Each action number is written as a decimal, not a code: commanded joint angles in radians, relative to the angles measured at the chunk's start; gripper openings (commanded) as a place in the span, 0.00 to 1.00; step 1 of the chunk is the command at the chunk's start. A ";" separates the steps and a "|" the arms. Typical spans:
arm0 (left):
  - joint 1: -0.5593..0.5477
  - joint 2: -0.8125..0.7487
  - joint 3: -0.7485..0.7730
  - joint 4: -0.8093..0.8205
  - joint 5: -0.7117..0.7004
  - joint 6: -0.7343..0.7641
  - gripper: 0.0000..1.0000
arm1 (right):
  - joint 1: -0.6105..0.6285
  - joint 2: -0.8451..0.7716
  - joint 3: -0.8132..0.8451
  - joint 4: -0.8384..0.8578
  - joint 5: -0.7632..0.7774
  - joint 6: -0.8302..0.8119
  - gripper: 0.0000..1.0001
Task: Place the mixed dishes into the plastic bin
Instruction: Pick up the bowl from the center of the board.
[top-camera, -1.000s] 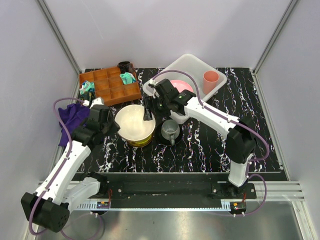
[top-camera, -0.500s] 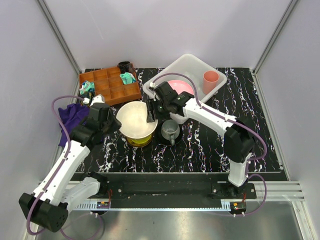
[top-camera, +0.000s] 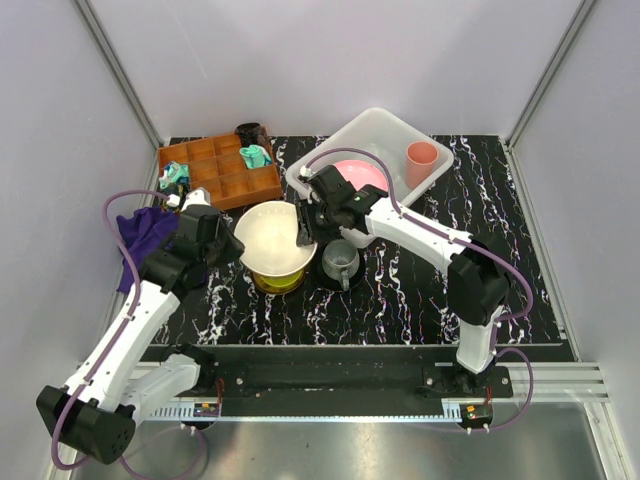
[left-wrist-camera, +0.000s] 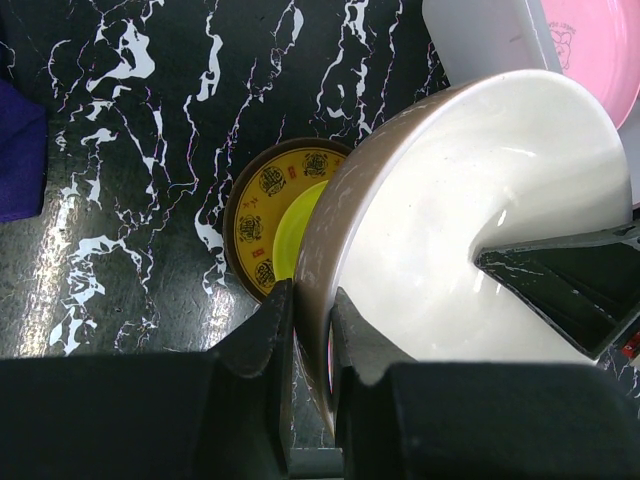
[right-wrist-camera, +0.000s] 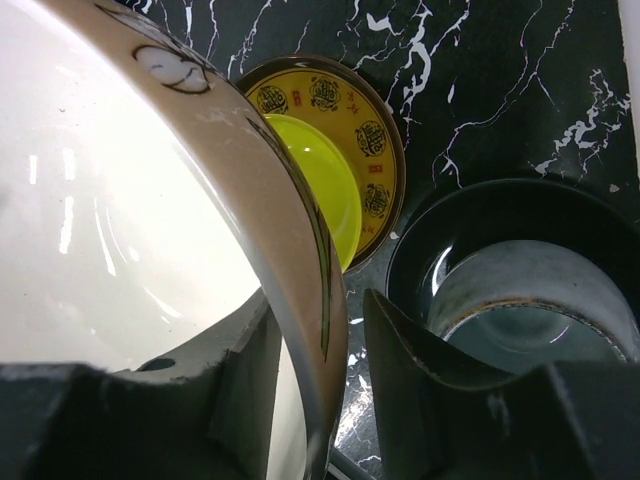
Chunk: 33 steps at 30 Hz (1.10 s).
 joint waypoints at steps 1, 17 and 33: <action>-0.008 -0.047 0.078 0.250 0.052 -0.083 0.00 | 0.011 -0.014 -0.004 0.032 0.019 0.000 0.51; -0.012 -0.044 0.047 0.261 0.052 -0.084 0.00 | 0.011 -0.051 -0.010 0.027 0.043 -0.006 0.63; -0.020 -0.044 0.009 0.265 0.042 -0.089 0.00 | 0.009 -0.085 0.003 0.016 0.056 -0.012 0.60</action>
